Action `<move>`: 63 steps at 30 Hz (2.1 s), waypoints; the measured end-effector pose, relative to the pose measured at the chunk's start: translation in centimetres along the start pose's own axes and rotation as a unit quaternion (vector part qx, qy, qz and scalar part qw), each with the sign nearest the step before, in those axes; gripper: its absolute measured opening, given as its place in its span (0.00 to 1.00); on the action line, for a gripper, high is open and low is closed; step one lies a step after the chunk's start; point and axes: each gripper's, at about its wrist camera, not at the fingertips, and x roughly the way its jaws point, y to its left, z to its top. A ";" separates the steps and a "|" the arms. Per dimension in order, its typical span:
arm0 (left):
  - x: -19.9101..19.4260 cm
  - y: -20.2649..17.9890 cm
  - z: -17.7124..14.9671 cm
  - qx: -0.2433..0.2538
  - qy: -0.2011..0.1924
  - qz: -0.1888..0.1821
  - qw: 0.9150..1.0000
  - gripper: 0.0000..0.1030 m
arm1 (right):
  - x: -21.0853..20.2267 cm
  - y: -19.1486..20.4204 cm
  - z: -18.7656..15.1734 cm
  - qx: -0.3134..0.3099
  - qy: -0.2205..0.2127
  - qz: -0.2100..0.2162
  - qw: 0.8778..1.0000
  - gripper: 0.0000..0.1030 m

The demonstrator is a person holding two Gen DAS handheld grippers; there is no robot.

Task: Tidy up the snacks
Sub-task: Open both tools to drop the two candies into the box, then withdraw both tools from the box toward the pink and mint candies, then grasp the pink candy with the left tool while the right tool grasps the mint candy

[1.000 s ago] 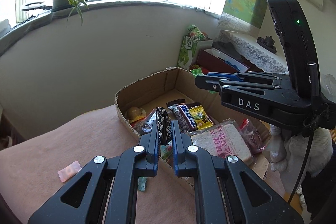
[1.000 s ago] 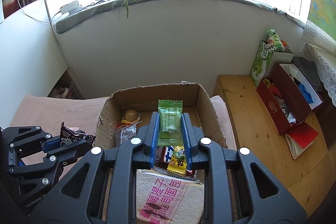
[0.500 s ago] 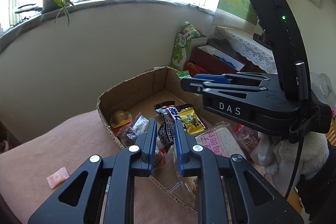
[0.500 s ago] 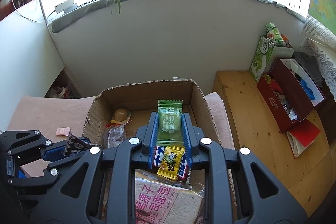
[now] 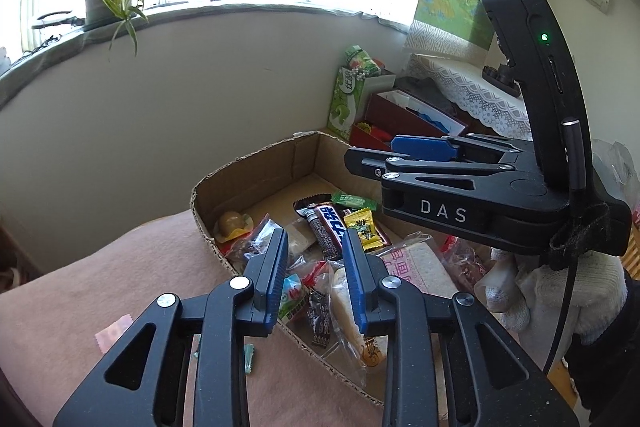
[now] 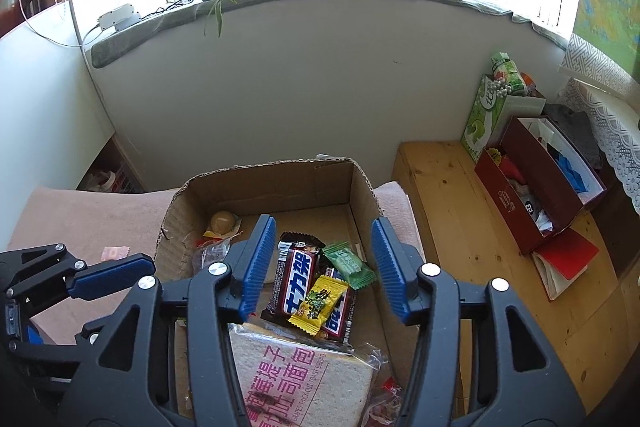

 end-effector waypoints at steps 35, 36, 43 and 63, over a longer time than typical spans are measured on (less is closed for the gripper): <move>-7.3 13.5 -5.1 -0.109 -0.011 0.066 0.992 0.32 | -6.7 14.0 -8.3 -0.037 -0.020 0.126 0.991 0.64; -7.2 13.9 -5.2 -0.111 -0.007 0.065 0.992 0.32 | -6.3 14.6 -8.7 -0.035 -0.016 0.126 0.991 0.64; -6.5 16.1 -6.5 -0.118 0.009 0.051 0.992 0.32 | -2.0 16.9 -9.4 -0.018 0.023 0.127 0.991 0.64; -4.5 20.5 -7.5 -0.140 0.022 0.001 0.990 0.32 | 7.1 19.4 -7.6 -0.012 0.107 0.013 0.994 0.64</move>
